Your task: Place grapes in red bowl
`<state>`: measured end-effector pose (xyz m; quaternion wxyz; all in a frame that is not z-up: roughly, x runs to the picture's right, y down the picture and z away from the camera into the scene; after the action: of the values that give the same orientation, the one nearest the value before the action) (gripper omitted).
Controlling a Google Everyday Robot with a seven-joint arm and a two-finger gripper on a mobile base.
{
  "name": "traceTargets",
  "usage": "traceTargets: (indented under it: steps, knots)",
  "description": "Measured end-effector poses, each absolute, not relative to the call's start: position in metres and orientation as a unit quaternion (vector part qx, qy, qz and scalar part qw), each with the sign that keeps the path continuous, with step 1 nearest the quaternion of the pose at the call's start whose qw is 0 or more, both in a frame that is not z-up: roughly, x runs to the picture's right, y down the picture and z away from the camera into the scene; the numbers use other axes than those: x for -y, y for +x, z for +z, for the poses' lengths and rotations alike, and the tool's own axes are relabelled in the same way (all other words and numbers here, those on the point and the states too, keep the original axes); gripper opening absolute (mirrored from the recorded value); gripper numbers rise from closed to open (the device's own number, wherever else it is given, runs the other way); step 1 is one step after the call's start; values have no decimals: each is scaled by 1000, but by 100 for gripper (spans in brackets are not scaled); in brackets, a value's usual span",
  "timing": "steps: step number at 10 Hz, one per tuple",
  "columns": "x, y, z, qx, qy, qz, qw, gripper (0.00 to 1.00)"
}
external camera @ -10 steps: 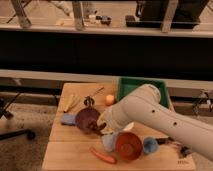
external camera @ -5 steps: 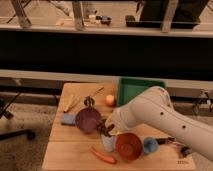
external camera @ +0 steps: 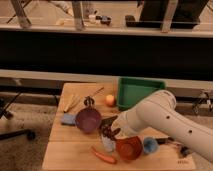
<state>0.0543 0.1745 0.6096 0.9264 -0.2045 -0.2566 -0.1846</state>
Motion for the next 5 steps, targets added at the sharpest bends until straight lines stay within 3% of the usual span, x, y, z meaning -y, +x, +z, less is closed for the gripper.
traceTargets:
  steps: [5]
  knots:
    - [-180, 84, 614, 252, -216, -164, 929, 0]
